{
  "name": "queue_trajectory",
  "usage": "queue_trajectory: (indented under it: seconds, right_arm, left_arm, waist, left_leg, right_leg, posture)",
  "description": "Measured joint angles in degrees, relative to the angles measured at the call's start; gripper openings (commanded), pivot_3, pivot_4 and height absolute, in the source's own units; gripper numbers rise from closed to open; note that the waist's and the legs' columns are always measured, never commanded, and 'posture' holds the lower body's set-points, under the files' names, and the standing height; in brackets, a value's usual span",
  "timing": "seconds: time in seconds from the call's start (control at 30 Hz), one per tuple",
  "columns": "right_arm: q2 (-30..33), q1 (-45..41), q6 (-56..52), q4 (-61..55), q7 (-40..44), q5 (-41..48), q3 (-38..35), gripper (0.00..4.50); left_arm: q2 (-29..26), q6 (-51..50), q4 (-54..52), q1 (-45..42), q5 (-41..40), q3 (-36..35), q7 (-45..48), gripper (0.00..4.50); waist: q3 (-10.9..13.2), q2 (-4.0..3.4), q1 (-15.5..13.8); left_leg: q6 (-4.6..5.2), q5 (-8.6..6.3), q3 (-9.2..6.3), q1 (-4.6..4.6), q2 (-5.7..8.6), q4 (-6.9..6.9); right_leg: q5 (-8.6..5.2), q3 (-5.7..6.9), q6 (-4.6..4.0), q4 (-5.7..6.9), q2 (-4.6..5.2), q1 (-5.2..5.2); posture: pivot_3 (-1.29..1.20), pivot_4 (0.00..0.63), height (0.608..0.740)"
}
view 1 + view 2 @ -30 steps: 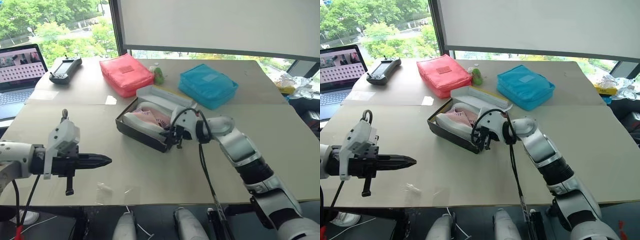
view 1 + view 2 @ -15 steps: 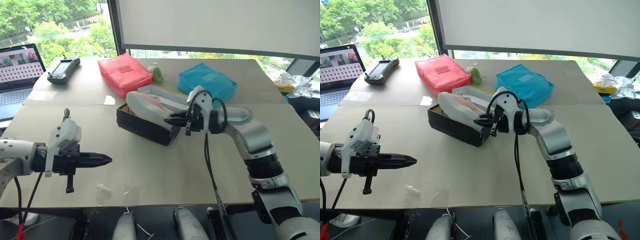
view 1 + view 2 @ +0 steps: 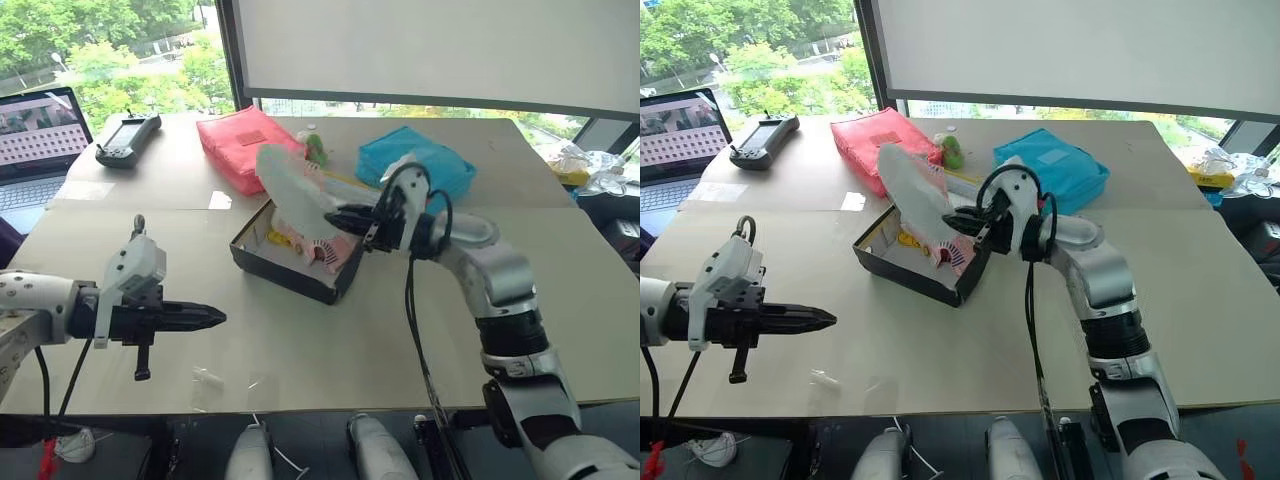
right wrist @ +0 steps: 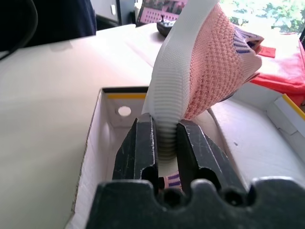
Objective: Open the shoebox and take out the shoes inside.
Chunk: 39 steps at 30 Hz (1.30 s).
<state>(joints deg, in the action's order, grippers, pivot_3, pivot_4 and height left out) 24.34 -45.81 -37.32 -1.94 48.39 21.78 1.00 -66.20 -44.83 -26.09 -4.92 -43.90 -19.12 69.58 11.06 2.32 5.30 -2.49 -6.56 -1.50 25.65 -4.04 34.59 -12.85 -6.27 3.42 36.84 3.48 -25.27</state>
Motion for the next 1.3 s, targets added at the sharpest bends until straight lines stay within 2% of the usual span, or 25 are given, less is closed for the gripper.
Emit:
queue_trajectory:
  seconds: [0.1, 0.2, 0.3, 0.37, 0.53, 0.7, 0.73, 0.9, 1.03, 1.07, 1.23, 1.3]
  right_arm:
    - [8.8, -2.5, -0.2, 0.6, 1.7, 0.3, -2.6, 0.25]
    - [18.7, -3.1, 3.3, 3.5, 3.2, -3.8, -3.9, 0.25]
    - [29.7, 0.2, 9.3, 7.3, 4.3, -11.1, -3.0, 0.25]
    - [33.7, 4.8, 9.7, 7.7, 4.0, -14.3, -2.9, 0.25]
    - [36.6, 15.8, 12.8, 6.8, 4.2, -19.3, -0.5, 0.25]
    - [39.0, 21.2, 17.7, 7.0, 3.7, -24.2, 1.0, 0.25]
    - [39.0, 21.7, 18.3, 6.8, 4.0, -24.9, 1.4, 1.24]
    - [38.0, 23.2, 14.7, -1.7, 9.9, -21.8, 3.1, 2.80]
    - [38.6, 24.5, 9.6, -8.1, 15.7, -17.9, 4.1, 4.29]
    - [39.1, 24.5, 8.5, -8.9, 16.7, -17.2, 4.1, 4.46]
    - [39.7, 18.8, 2.8, -10.6, 19.1, -12.3, 2.5, 4.46]
    - [36.1, 12.1, -0.9, -12.0, 18.8, -8.3, 1.3, 4.46]
  left_arm:
    - [0.0, 0.0, 0.1, 0.0, 0.1, 0.0, 0.2, 0.00]
    - [0.0, 0.1, 0.2, -1.0, 0.1, 0.4, 0.2, 0.00]
    - [0.4, 0.6, 0.9, -3.1, 0.1, 2.0, 0.3, 0.00]
    - [0.8, 1.0, 1.8, -4.5, 0.4, 4.0, 0.5, 0.00]
    - [1.4, 1.2, 3.4, -7.3, 1.0, 7.1, 1.2, 0.00]
    - [1.5, 2.2, 4.6, -8.7, 1.5, 9.2, 2.2, 0.00]
    - [1.5, 2.4, 4.7, -8.9, 1.8, 9.5, 2.4, 0.00]
    - [1.5, 2.6, 5.7, -10.5, 2.3, 10.6, 3.1, 0.00]
    - [1.6, 2.6, 5.6, -10.5, 2.4, 10.7, 3.1, 0.00]
    - [1.6, 2.6, 5.5, -10.5, 2.3, 10.7, 3.0, 0.00]
    - [1.9, 2.4, 4.3, -9.6, 2.2, 10.5, 2.5, 0.00]
    - [2.0, 2.4, 4.2, -8.8, 2.2, 10.0, 2.2, 0.00]
  waist:
    - [0.0, -0.03, -0.8]
    - [0.0, -0.03, -1.4]
    - [0.0, -0.03, -1.7]
    - [0.0, -0.03, -1.7]
    - [0.1, -0.11, -0.6]
    - [0.1, -0.18, -0.5]
    - [0.1, -0.18, -0.4]
    - [0.1, -0.18, 0.0]
    - [0.1, -0.18, 0.0]
    - [0.1, -0.18, -0.1]
    - [0.1, -0.18, 0.3]
    - [0.1, -0.17, 0.6]
  left_leg:
    - [-0.01, -0.01, 0.01, 0.03, 0.01, 0.01]
    - [-0.23, -0.15, 0.03, 0.03, 0.01, -0.02]
    - [-0.31, -0.21, 0.08, 0.02, 0.01, -0.07]
    - [-0.24, -0.18, 0.09, 0.01, 0.01, -0.08]
    - [0.06, 0.00, 0.28, -0.10, 0.03, -0.09]
    - [0.04, 0.00, 0.31, -0.11, 0.07, 0.17]
    - [0.04, 0.00, 0.31, -0.11, 0.08, 0.24]
    - [0.03, 0.00, 0.30, -0.16, 0.10, 0.25]
    - [0.04, -0.01, 0.30, -0.14, 0.10, 0.24]
    - [0.04, -0.01, 0.30, -0.14, 0.10, 0.24]
    - [0.01, -0.02, 0.33, -0.16, 0.10, 0.24]
    - [0.01, -0.02, 0.29, -0.34, 0.08, 0.22]
  right_leg:
    - [-0.02, 0.00, 0.00, -0.09, 0.03, -0.02]
    - [-0.04, 0.00, -0.03, -0.15, 0.04, -0.05]
    - [-0.04, -0.04, -0.04, -0.24, 0.05, -0.05]
    - [-0.05, -0.06, -0.03, -0.23, 0.05, -0.05]
    - [-0.03, -0.38, 0.03, 0.00, -0.01, -0.17]
    - [0.02, -0.51, 0.12, 0.01, -0.01, -0.09]
    - [0.03, -0.53, 0.12, 0.00, -0.01, -0.05]
    - [0.04, -0.58, 0.15, 0.02, -0.01, 0.01]
    - [0.04, -0.57, 0.15, 0.00, 0.00, 0.01]
    - [0.04, -0.57, 0.15, 0.00, 0.00, 0.00]
    - [0.05, -0.60, 0.14, 0.01, 0.00, -0.03]
    - [0.06, -0.61, 0.13, 0.06, -0.05, 0.03]
  posture:
    - [0.00, 0.150, 0.725]
    - [0.00, 0.150, 0.725]
    - [0.00, 0.150, 0.725]
    - [0.00, 0.150, 0.725]
    - [0.00, 0.150, 0.725]
    - [0.00, 0.150, 0.725]
    - [0.00, 0.150, 0.725]
    - [0.00, 0.150, 0.725]
    - [0.00, 0.150, 0.725]
    - [0.00, 0.150, 0.725]
    - [0.00, 0.150, 0.725]
    - [0.00, 0.150, 0.725]
